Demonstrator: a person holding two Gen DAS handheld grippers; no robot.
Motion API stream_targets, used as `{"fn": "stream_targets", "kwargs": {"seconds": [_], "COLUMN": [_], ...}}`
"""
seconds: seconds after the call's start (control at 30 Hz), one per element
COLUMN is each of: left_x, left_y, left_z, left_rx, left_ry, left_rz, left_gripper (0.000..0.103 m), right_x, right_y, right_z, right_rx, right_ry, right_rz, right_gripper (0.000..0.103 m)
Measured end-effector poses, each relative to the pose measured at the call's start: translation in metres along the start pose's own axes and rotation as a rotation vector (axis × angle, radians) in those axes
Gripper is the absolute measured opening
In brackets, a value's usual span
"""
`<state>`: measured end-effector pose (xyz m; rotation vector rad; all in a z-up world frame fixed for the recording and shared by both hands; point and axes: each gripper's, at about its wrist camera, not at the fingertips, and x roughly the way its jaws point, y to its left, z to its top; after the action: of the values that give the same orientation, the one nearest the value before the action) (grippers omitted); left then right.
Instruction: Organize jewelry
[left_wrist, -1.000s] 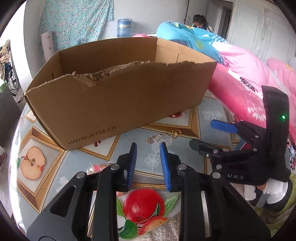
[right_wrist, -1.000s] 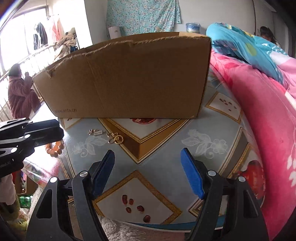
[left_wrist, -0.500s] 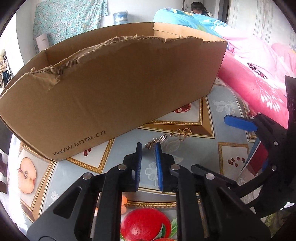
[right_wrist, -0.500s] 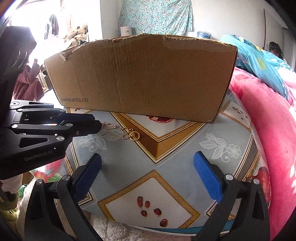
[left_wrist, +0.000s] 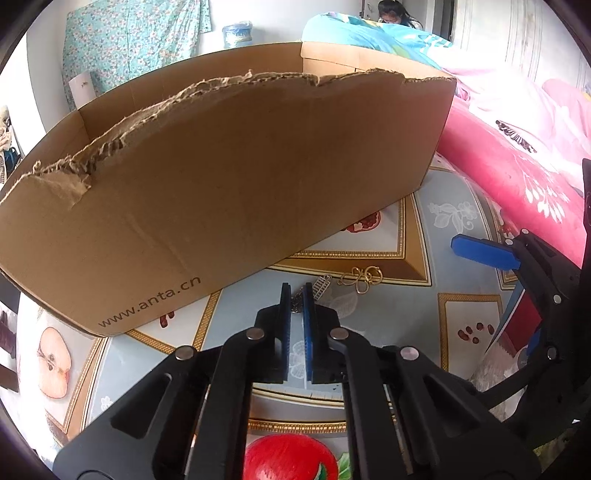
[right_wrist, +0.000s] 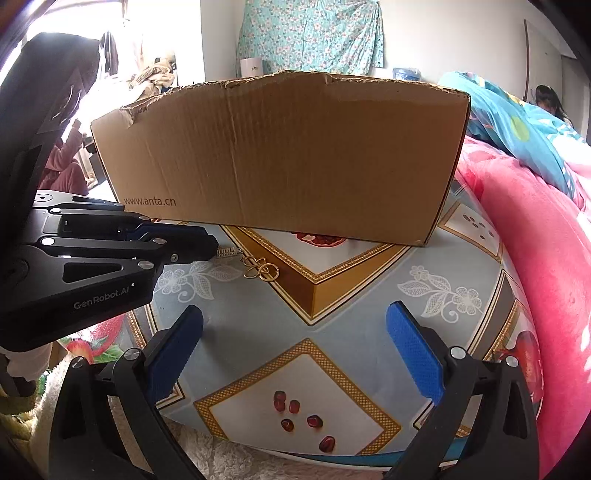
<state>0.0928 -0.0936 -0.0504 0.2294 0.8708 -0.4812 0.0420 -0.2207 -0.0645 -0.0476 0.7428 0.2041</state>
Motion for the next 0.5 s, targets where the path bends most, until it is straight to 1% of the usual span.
{"fn": "stream_targets", "kwargs": {"seconds": [0.2,0.3,0.4,0.5], "left_x": [-0.001,-0.003,-0.007,-0.017], "left_y": [0.003,0.007,0.013,0.020], "left_z": [-0.002,-0.004,-0.006,-0.006], "left_rx": [-0.017,-0.046,-0.078,-0.104], "left_ry": [-0.013,-0.023,-0.034,-0.062], "left_rz": [-0.023,-0.048,-0.059,-0.064], "left_gripper": [0.002,0.000,0.000,0.000], "right_x": [0.000,-0.001,-0.001,-0.001], "right_y": [0.000,0.001,0.001,0.000], "right_z": [0.000,0.000,0.000,0.003], "right_rx": [0.000,-0.001,-0.002,-0.001], "right_ry": [0.001,0.002,0.005,0.007], "right_rz": [0.000,0.000,0.000,-0.001], "right_gripper": [0.097,0.097,0.097,0.097]}}
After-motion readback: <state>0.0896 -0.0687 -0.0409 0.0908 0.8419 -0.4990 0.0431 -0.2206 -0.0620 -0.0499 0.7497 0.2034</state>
